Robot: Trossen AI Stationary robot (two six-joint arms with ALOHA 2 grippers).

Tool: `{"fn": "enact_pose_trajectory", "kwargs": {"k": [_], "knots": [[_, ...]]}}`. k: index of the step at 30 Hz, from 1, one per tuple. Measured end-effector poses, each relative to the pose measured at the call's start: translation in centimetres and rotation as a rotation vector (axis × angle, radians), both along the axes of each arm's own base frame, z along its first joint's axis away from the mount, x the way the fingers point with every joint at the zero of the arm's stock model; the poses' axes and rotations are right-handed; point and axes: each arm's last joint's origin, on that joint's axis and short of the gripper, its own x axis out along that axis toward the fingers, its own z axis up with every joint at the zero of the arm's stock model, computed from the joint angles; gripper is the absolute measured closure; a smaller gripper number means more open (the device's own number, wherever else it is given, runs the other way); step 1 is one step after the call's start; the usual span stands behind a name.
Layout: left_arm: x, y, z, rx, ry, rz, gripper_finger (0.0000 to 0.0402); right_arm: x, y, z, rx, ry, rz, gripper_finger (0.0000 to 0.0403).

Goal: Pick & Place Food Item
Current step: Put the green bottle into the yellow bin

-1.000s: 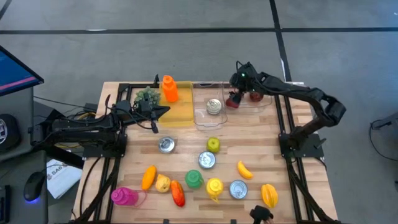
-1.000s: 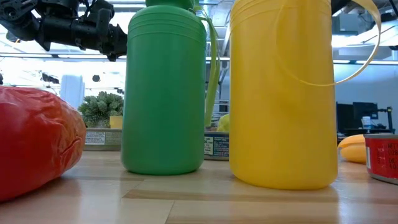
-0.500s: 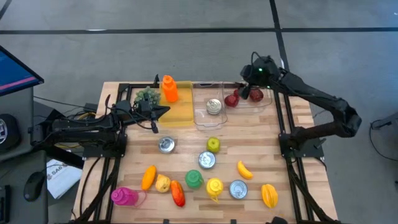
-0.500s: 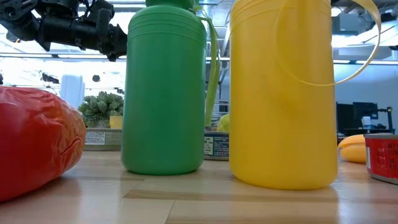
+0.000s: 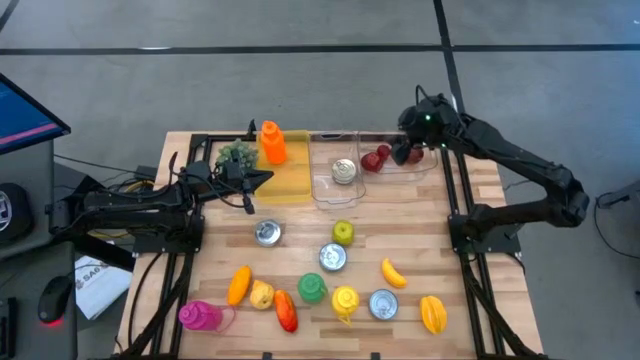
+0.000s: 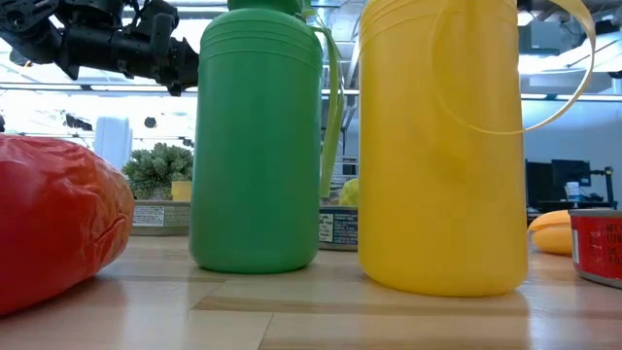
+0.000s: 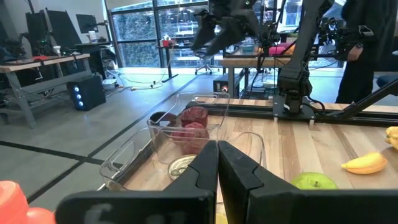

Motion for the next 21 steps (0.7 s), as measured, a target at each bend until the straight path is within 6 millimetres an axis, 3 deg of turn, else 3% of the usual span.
{"fn": "enact_pose_trajectory", "kwargs": {"k": [12,21], "knots": [[0.0,0.0,0.0,0.000,0.000,-0.001,0.0401,2.2,2.9,-0.1,-0.044,0.016,0.191,0.0118],[0.0,0.0,0.0,-0.001,0.001,0.000,0.0401,1.6,2.5,-0.2,-0.095,0.101,0.229,0.0141]]}}
